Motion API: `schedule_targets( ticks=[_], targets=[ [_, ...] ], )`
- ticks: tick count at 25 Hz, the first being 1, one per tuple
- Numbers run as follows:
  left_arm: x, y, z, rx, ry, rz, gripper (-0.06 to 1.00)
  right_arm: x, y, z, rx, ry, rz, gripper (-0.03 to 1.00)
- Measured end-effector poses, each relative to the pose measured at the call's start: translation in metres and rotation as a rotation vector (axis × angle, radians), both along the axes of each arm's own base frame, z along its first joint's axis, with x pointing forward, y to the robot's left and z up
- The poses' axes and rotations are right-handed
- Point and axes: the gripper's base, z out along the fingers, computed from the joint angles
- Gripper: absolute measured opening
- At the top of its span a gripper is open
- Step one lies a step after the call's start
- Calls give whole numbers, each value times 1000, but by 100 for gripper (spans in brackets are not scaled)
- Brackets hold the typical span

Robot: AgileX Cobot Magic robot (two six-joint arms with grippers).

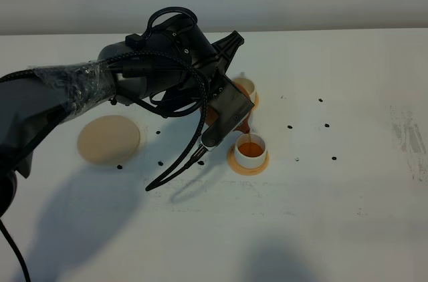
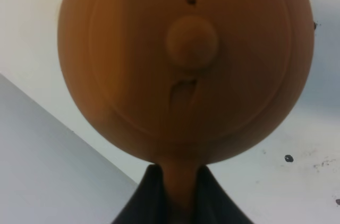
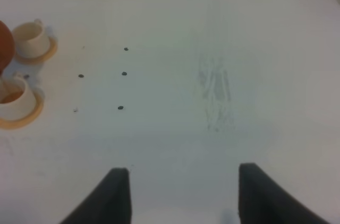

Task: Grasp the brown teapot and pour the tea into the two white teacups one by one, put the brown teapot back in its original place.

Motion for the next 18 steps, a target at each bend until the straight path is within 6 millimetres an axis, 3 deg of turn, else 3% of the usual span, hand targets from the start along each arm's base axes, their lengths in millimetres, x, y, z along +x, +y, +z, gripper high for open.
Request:
schedule_targets(
  ticks=[18],
  targets=[
    [1, -1, 1, 9, -13, -30, 12, 0, 0, 0, 0, 0, 0, 44]
  ],
)
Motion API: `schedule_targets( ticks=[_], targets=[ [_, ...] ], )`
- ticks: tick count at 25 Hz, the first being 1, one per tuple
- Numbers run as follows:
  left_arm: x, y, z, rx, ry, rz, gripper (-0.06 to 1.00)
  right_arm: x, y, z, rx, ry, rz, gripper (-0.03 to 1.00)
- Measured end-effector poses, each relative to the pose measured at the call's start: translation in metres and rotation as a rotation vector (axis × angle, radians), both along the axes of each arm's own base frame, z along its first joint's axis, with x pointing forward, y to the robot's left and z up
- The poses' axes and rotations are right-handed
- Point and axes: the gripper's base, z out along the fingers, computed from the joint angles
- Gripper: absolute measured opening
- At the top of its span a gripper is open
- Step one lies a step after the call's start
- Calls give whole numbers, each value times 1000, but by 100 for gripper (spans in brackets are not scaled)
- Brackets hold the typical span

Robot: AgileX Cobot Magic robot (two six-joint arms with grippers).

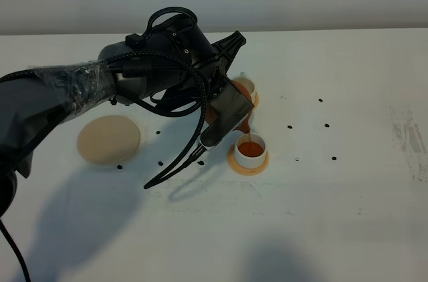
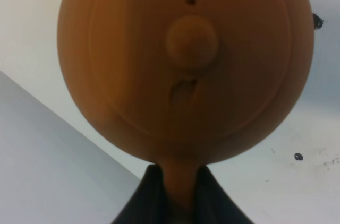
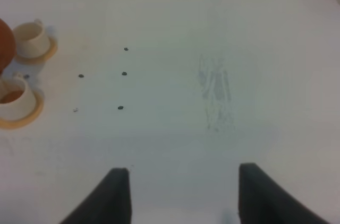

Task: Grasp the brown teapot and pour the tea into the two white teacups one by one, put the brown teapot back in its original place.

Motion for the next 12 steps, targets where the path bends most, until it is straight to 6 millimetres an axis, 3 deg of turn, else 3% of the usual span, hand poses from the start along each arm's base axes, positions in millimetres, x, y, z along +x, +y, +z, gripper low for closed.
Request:
schedule_targets(
  ticks=[12],
  targets=[
    [-3, -5, 0, 16, -8, -38, 12, 0, 0, 0, 0, 0, 0, 44]
  ],
)
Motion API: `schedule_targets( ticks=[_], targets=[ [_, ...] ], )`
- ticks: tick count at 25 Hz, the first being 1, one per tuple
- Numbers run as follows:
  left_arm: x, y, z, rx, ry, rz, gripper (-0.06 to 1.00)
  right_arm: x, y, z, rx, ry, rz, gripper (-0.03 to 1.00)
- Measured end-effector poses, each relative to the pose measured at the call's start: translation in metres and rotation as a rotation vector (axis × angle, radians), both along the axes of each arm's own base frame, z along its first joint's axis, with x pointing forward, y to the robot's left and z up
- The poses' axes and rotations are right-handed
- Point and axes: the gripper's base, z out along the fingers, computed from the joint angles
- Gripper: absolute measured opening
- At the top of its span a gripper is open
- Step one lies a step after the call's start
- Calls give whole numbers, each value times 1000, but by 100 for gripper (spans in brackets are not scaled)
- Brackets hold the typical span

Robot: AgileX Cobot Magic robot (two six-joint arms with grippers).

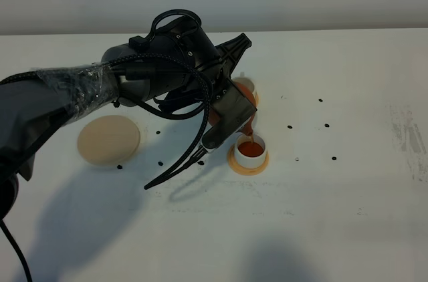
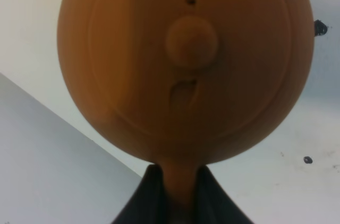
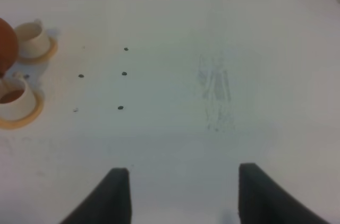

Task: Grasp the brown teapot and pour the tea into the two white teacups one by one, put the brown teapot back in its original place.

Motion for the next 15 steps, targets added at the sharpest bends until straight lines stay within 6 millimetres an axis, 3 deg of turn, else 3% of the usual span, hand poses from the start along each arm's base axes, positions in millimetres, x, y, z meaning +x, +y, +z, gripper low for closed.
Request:
schedule_targets(
  ticks=[15],
  targets=[
    [1, 1, 1, 29, -21, -24, 12, 0, 0, 0, 0, 0, 0, 44]
  ],
)
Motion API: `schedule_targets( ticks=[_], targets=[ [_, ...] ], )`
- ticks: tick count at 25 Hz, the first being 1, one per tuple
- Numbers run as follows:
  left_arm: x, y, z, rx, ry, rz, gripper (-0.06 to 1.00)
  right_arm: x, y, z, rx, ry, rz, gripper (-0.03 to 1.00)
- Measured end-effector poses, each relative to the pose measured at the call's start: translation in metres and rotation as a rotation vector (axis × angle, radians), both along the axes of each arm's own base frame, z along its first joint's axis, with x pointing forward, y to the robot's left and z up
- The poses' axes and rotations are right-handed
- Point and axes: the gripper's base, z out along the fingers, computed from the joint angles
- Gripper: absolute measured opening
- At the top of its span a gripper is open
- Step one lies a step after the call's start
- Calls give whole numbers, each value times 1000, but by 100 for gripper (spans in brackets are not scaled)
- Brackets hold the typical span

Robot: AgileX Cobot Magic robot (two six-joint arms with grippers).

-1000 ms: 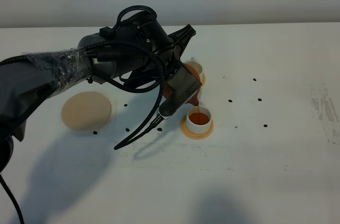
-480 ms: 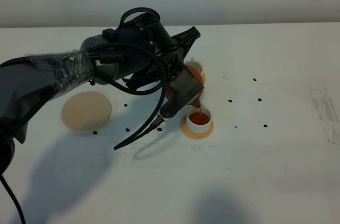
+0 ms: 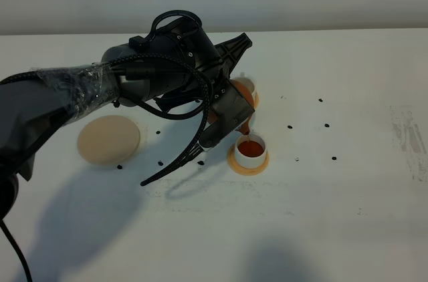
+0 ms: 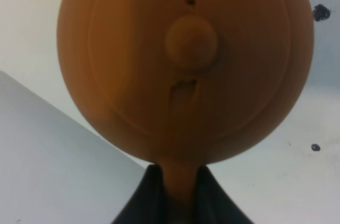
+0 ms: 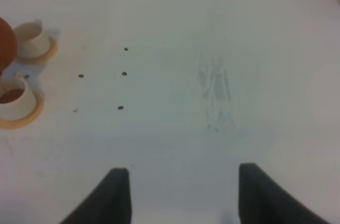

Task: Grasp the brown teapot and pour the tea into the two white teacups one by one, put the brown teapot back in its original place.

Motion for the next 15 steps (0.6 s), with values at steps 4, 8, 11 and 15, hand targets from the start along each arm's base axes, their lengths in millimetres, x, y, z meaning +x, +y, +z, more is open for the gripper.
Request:
schedule_targets(
  ticks=[4, 8, 11, 15],
  targets=[
    [0, 0, 0, 3, -3, -3, 12, 0, 0, 0, 0, 0, 0, 44],
    [0, 0, 0, 3, -4, -6, 12, 0, 0, 0, 0, 0, 0, 44],
    [0, 0, 0, 10, -6, -14, 12, 0, 0, 0, 0, 0, 0, 44],
    [0, 0, 0, 16, -8, -22, 12, 0, 0, 0, 0, 0, 0, 44]
  ],
)
